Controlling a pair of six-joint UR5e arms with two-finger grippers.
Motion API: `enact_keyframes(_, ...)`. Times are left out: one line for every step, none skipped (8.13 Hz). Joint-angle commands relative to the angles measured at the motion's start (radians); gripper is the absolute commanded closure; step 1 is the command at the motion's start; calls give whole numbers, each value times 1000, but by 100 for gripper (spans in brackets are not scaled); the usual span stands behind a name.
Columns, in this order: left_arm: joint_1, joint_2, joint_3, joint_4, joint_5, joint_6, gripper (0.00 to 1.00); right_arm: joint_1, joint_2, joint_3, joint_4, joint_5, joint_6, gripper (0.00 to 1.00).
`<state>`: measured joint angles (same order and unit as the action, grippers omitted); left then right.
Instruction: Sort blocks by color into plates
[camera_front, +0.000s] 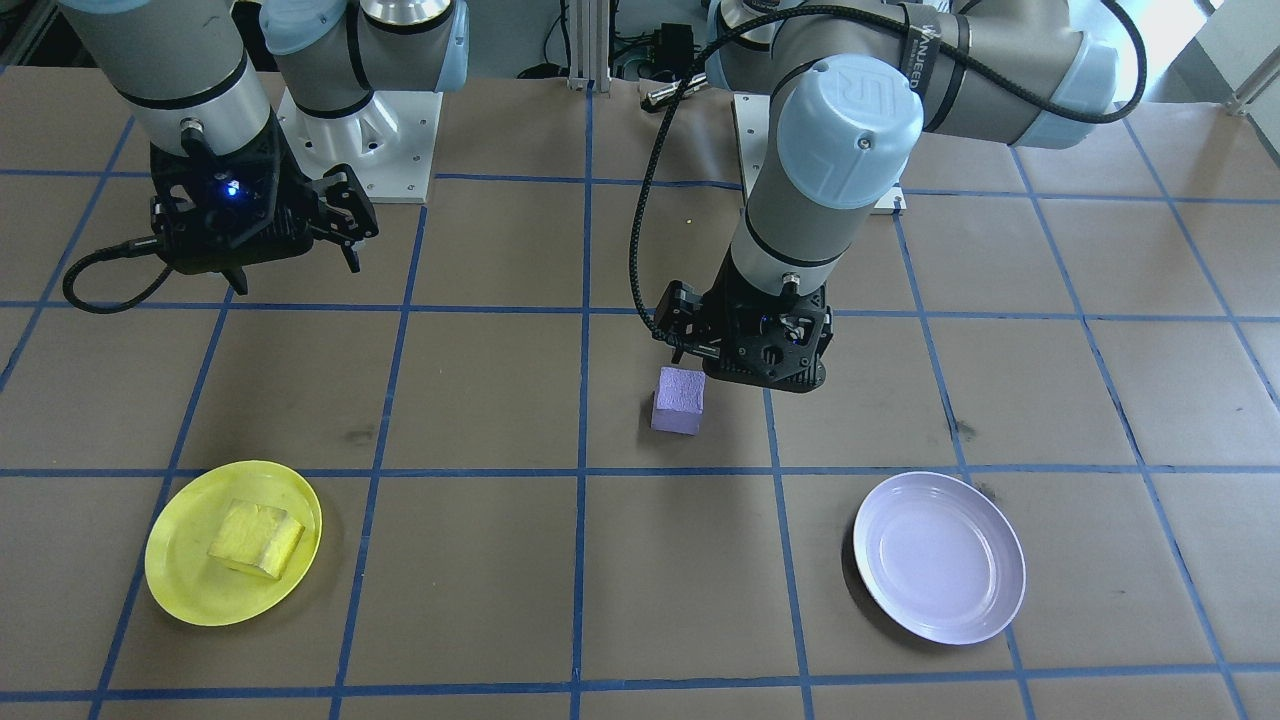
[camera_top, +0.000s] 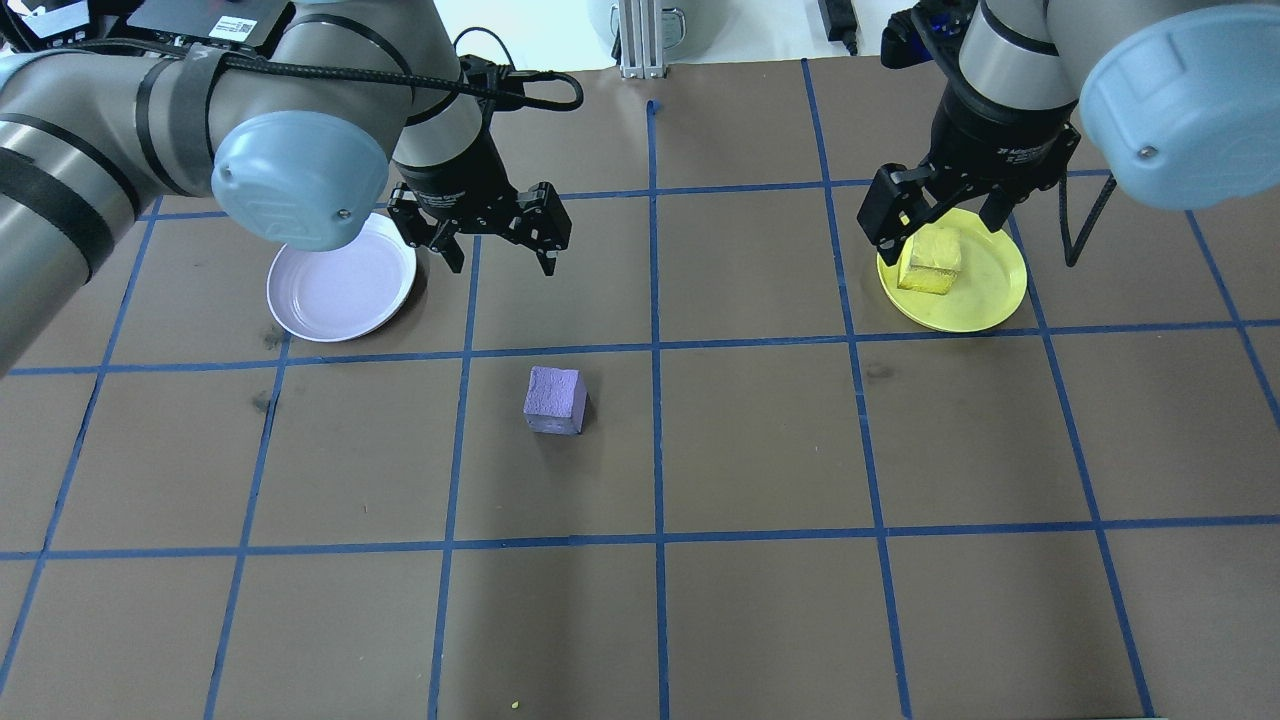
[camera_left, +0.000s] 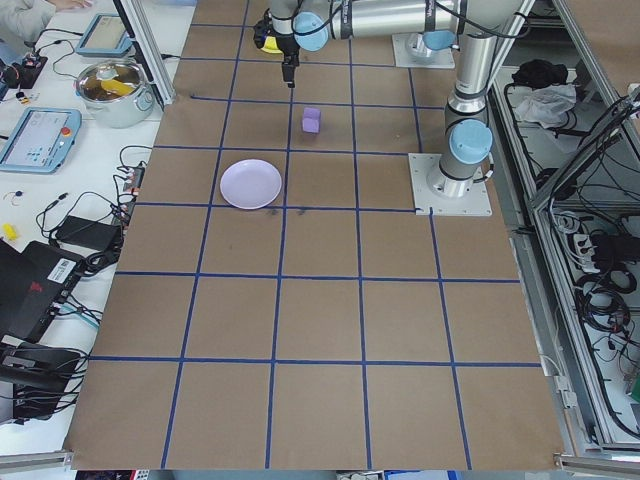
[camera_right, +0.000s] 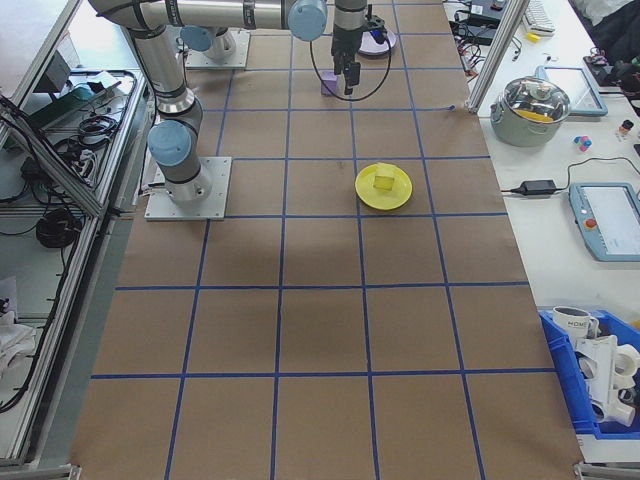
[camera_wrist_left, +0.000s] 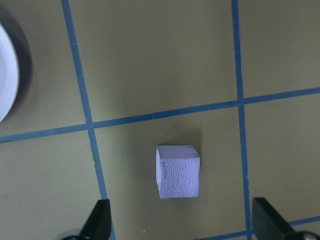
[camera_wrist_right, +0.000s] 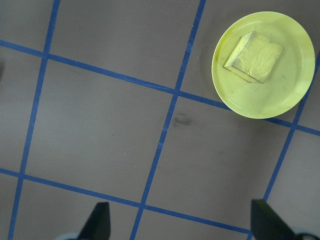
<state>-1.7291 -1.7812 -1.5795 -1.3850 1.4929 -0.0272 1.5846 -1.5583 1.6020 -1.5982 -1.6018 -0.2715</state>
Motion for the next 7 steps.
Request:
enact_keyframes(-14,-10,-7,20,4,68,0,0,-6,9,0,5,3,0)
enact_keyframes(-13,-15,-26,20,-3,53,0,0,-6,10,-2,5,5,0)
enact_keyframes(-12,-24,-69,35,-5,-20,0,0,-6,10,-3,6,11,0)
enact_keyframes(-12,-49,-97,47,-2,-54,0,0,-6,10,-5,7,11,0)
enact_keyframes(-12,-58,-105,60,-6,-101,0,0,-6,10,-5,7,29,0)
enact_keyframes(-13,-67,-109,61,-3,-143,0,0,-6,10,-5,7,52,0)
enact_keyframes(-13,-69,-120,54,-3,-129,0,1,-6,10,-14,7,52,0)
